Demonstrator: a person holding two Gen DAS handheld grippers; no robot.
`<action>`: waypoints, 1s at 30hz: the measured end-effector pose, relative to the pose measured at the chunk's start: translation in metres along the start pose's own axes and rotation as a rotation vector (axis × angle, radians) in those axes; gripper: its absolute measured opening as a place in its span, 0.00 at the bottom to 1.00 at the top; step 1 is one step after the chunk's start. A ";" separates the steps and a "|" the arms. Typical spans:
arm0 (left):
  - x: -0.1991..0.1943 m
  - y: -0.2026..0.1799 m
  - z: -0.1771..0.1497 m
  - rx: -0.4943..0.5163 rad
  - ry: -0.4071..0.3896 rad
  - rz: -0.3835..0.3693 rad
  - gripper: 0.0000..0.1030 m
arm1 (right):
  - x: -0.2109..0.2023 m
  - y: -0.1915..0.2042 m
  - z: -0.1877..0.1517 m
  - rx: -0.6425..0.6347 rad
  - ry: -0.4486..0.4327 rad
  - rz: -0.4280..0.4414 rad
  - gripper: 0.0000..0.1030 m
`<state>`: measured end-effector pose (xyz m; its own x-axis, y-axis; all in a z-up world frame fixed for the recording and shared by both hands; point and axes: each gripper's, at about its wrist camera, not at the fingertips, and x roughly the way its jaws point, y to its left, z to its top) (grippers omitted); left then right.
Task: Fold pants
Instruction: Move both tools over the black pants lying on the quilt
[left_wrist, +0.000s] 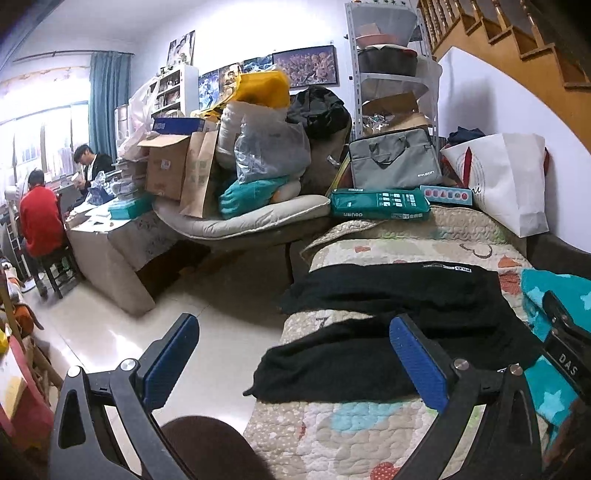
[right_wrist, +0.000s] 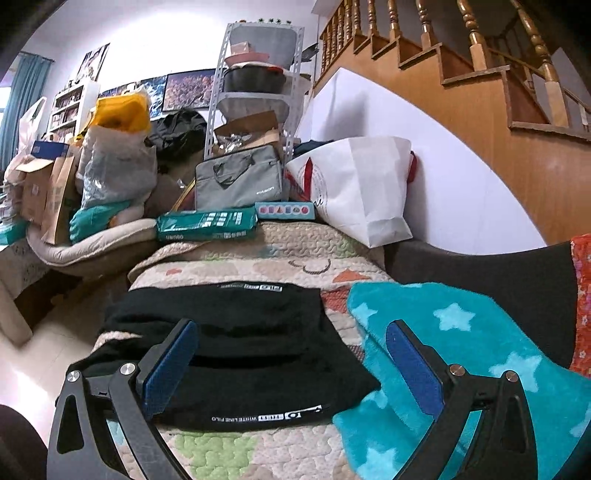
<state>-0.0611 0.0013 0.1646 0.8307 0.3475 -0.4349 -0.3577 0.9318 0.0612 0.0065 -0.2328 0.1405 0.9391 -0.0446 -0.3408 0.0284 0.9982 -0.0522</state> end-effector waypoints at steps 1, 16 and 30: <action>-0.002 0.001 0.005 -0.007 -0.009 -0.002 1.00 | 0.000 -0.001 0.002 -0.003 0.000 0.001 1.00; 0.022 -0.020 0.046 -0.031 -0.077 -0.088 1.00 | 0.025 -0.020 -0.005 -0.015 0.054 -0.010 1.00; 0.157 -0.035 0.030 -0.060 0.125 -0.198 1.00 | 0.088 0.009 -0.054 -0.123 0.355 0.045 1.00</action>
<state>0.0949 0.0265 0.1205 0.8290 0.1398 -0.5415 -0.2211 0.9713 -0.0877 0.0710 -0.2299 0.0597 0.7609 -0.0336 -0.6480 -0.0715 0.9882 -0.1353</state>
